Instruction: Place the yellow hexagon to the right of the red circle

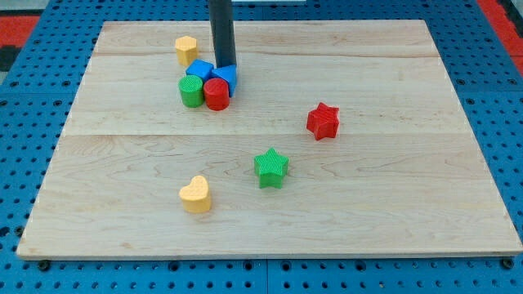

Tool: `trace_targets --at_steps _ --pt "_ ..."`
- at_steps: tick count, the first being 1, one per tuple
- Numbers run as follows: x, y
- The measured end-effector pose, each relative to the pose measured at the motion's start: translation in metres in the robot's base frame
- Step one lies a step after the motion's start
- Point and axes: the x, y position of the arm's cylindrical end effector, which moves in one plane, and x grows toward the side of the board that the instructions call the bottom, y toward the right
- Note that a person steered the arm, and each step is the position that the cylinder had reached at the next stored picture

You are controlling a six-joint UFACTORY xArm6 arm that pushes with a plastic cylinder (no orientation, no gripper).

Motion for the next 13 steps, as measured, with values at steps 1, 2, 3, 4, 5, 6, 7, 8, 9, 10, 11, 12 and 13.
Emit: trace_targets --at_steps 1,2,3,4,5,6,7,8,9,10,11,12,13 --pt "-0.036 -0.01" --pt "-0.051 -0.083" --pt "-0.011 -0.109" --pt "0.002 -0.067" --pt "0.015 -0.058" --pt "0.006 -0.069" --pt "-0.053 -0.078" --pt "-0.075 -0.163" --pt "-0.053 -0.211" --pt "-0.005 -0.192" --pt "0.006 -0.176" --pt "0.003 -0.157" --pt "-0.004 -0.109"
